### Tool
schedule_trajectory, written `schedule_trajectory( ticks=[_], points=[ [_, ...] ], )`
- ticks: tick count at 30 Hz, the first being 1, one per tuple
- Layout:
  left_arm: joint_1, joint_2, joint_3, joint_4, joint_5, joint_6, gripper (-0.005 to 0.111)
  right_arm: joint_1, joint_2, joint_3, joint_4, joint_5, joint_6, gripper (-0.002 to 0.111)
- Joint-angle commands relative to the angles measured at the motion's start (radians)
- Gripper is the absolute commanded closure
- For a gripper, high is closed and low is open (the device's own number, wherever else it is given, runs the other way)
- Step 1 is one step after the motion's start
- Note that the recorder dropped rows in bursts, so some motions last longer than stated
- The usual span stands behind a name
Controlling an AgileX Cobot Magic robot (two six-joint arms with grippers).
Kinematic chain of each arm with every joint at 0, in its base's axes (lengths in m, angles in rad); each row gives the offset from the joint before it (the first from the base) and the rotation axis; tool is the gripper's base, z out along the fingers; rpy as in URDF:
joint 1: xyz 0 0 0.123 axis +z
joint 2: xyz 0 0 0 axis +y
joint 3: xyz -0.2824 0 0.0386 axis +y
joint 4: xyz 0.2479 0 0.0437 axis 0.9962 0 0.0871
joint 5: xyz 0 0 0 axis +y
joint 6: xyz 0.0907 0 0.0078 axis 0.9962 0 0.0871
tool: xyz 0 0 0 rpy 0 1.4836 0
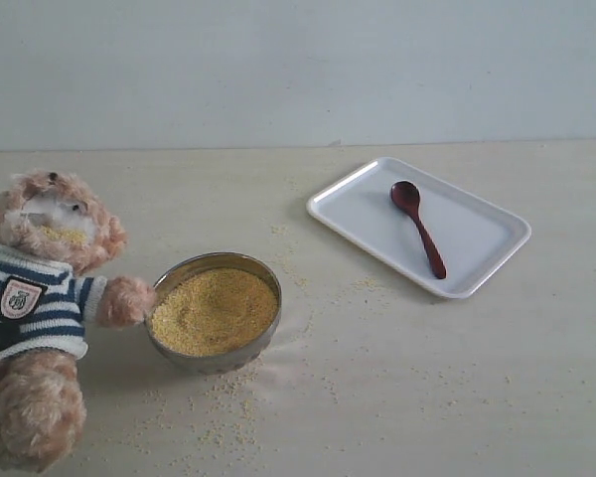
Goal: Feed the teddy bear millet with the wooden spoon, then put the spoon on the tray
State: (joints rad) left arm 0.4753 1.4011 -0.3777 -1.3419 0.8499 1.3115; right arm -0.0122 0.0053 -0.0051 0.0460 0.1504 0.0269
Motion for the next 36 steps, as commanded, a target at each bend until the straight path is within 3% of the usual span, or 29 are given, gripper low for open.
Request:
schedule_trajectory(
  ticks=[1, 15, 31, 36],
  points=[
    [0.003, 0.029, -0.008, -0.031, -0.006, 0.033, 0.102, -0.007, -0.005, 0.005, 0.005, -0.004, -0.001, 0.108],
    [0.003, 0.172, -0.008, -0.119, -0.03, 0.185, 0.102, -0.007, -0.005, 0.005, 0.005, -0.004, -0.001, 0.108],
    [0.005, 0.181, -0.065, -0.023, -0.095, 0.121, 0.102, -0.007, -0.005, 0.005, 0.005, -0.004, -0.001, 0.108],
    [0.053, 0.181, -0.065, -0.03, -0.103, 0.121, 0.102, -0.007, -0.005, 0.005, 0.005, -0.004, -0.001, 0.108]
  ],
)
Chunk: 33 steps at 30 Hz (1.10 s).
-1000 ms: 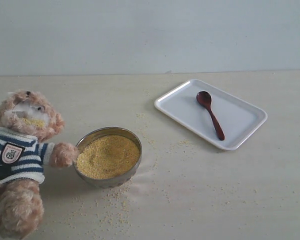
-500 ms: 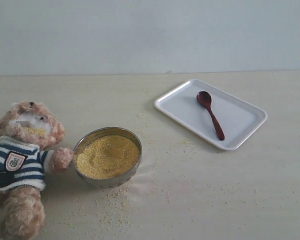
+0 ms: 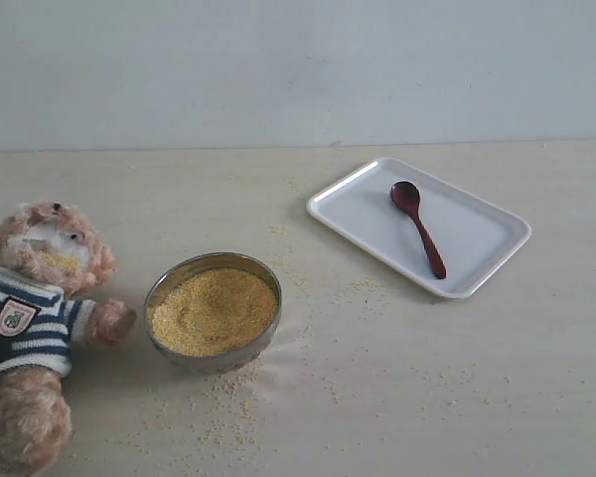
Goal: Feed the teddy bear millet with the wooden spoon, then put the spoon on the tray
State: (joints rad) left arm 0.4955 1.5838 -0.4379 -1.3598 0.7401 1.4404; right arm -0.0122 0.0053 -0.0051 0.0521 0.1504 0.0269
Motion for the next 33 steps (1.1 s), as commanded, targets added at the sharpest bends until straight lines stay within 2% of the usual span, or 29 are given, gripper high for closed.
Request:
schedule_trajectory(
  ticks=[1, 11, 18, 23, 28, 33],
  points=[
    [0.042, -0.002, -0.005, -0.018, 0.018, -0.008, 0.102, -0.007, -0.005, 0.005, -0.001, -0.004, -0.001, 0.108],
    [0.044, 0.115, -0.005, -0.096, 0.147, 0.065, 0.102, -0.007, -0.005, 0.005, -0.001, -0.004, -0.001, 0.108],
    [0.044, 0.292, -0.005, -0.204, 0.38, 0.242, 0.102, -0.007, -0.005, 0.005, -0.001, -0.004, -0.001, 0.108],
    [0.044, 0.392, -0.005, -0.215, 0.385, 0.286, 0.102, -0.007, -0.005, 0.005, -0.001, -0.004, -0.001, 0.108],
    [0.046, 0.406, -0.005, -0.222, 0.385, 0.319, 0.102, -0.007, -0.005, 0.005, -0.001, -0.004, -0.001, 0.108],
    [0.084, 0.406, -0.005, -0.222, 0.325, 0.319, 0.102, -0.007, -0.005, 0.005, -0.001, -0.004, -0.001, 0.108]
  ],
)
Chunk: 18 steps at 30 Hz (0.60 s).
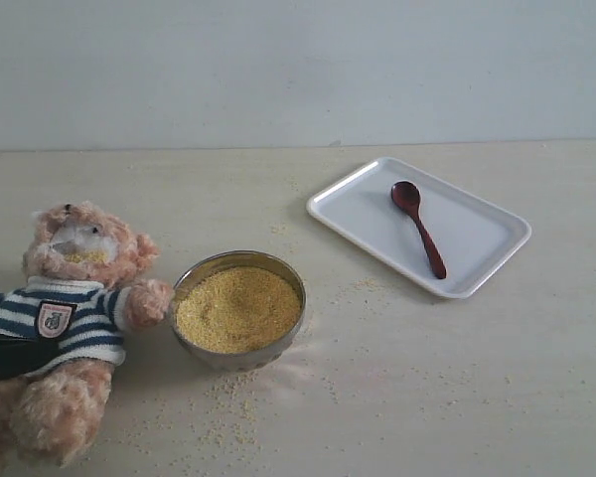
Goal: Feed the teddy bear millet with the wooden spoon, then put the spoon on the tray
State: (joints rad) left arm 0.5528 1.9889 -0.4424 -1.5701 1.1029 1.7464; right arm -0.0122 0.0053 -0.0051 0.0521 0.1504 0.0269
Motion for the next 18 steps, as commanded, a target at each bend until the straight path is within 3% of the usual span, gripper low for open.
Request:
schedule_trajectory(
  ticks=[1, 9, 11, 13, 17, 18],
  points=[
    [0.033, 0.001, 0.0, -0.013, -0.036, 0.011, 0.102, -0.007, -0.005, 0.005, -0.001, -0.004, -0.001, 0.108],
    [0.035, 0.001, 0.0, -0.03, -0.037, 0.006, 0.101, -0.007, -0.005, 0.005, -0.001, -0.004, -0.001, 0.108],
    [0.035, 0.001, 0.0, -0.042, -0.037, 0.006, 0.096, -0.007, -0.005, 0.005, -0.001, -0.004, -0.001, 0.108],
    [0.035, 0.001, 0.0, -0.045, -0.029, 0.006, 0.083, -0.007, -0.005, 0.005, -0.001, -0.004, -0.001, 0.108],
    [0.035, 0.001, 0.0, -0.071, -0.028, -0.016, 0.04, -0.007, -0.005, 0.005, -0.001, -0.004, -0.001, 0.108],
    [0.035, 0.001, 0.0, -0.071, -0.034, -0.031, 0.033, -0.007, -0.005, 0.005, -0.001, -0.004, -0.001, 0.108]
  ],
)
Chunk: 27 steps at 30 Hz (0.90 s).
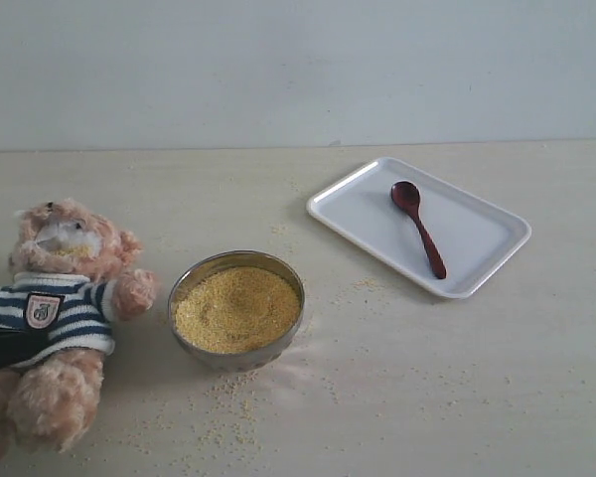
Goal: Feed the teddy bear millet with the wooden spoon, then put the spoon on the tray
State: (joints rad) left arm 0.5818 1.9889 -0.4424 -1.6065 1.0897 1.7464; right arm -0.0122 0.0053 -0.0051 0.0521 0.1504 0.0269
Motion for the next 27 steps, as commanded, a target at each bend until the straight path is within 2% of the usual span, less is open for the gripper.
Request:
schedule_trajectory(
  ticks=[1, 11, 27],
  points=[
    [0.005, 0.001, 0.0, -0.034, -0.022, -0.044, 0.032, -0.007, -0.005, 0.005, -0.001, -0.004, -0.001, 0.108],
    [0.015, -0.082, 0.0, -0.017, 0.012, -0.076, 0.034, -0.007, -0.005, 0.005, -0.001, -0.004, -0.001, 0.108],
    [0.133, -0.488, 0.0, 0.075, 0.029, -0.258, 0.034, -0.007, -0.005, 0.005, -0.001, -0.004, -0.001, 0.108]
  ],
)
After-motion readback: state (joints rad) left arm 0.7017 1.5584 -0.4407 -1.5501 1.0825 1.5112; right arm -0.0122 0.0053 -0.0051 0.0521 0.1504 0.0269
